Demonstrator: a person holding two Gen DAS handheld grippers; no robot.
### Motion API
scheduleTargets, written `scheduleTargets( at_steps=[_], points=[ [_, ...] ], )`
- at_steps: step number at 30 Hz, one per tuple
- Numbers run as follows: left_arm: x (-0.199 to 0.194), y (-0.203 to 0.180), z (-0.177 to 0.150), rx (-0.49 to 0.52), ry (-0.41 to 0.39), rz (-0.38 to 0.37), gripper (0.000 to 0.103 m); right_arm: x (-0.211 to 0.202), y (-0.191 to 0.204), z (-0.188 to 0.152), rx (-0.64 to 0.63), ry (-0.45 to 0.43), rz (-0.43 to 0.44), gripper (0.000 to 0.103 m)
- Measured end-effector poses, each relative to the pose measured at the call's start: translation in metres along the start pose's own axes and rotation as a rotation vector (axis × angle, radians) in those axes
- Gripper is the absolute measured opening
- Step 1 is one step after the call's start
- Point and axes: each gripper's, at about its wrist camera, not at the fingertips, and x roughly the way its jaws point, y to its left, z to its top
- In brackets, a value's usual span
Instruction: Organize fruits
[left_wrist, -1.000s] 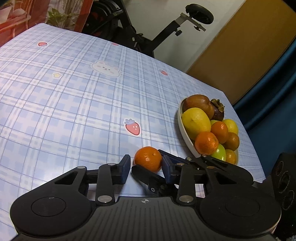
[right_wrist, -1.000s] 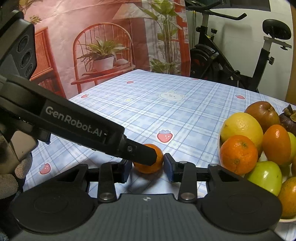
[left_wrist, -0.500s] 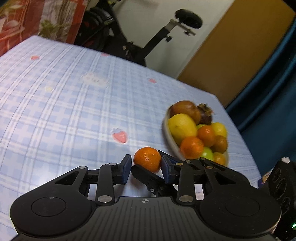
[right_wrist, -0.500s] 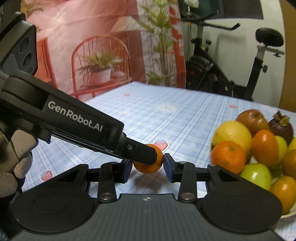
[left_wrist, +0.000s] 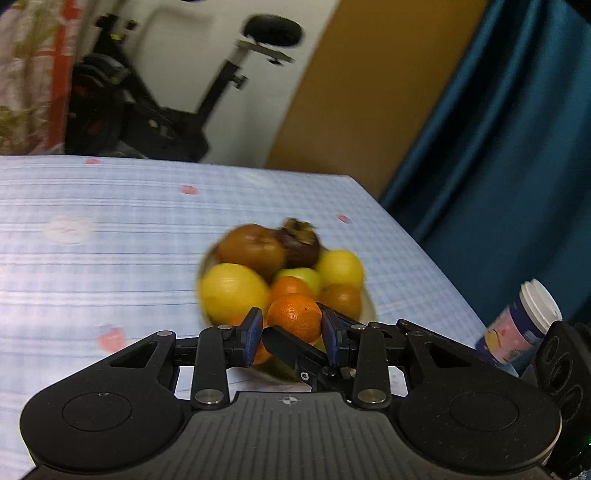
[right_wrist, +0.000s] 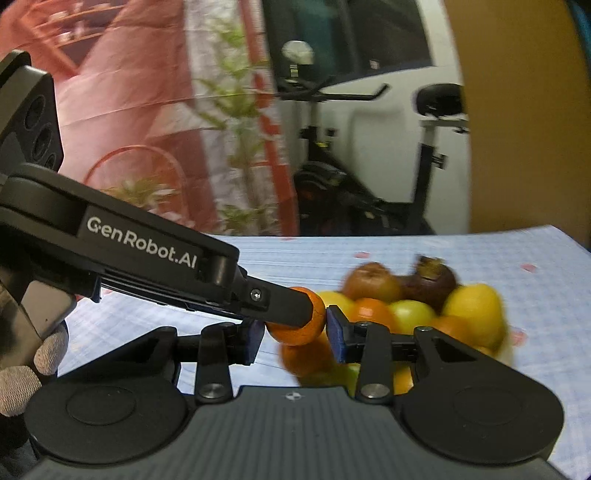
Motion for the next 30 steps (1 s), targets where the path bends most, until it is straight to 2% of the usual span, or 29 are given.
scheduleTargets(
  at_steps=[5,9,14,22,25,28,30],
  points=[
    [0.029,-0.020,0.005,0.042,0.049,-0.023,0.038,-0.008,-0.026,0.001,0.063,0.014,-0.089,0.039],
    [0.041,-0.027,0.003,0.059,0.073,-0.018,0.038,-0.009,-0.032,0.001,0.053,0.031,-0.149,0.039],
    [0.049,-0.027,0.002,0.062,0.079,-0.013,0.037,-0.007,-0.029,-0.003,0.027,0.044,-0.171,0.040],
    [0.029,-0.019,0.006,0.052,0.040,0.021,0.042,-0.005,-0.026,-0.005,0.003,0.047,-0.182,0.040],
    [0.017,-0.015,0.009,0.038,0.000,0.046,0.053,-0.004,-0.026,-0.004,0.002,0.046,-0.186,0.041],
    [0.003,-0.010,0.012,0.027,-0.046,0.091,0.063,-0.006,-0.026,-0.002,0.002,0.034,-0.205,0.051],
    [-0.007,-0.006,0.015,0.012,-0.072,0.117,0.075,-0.007,-0.028,0.001,0.009,0.032,-0.207,0.059]
  ],
)
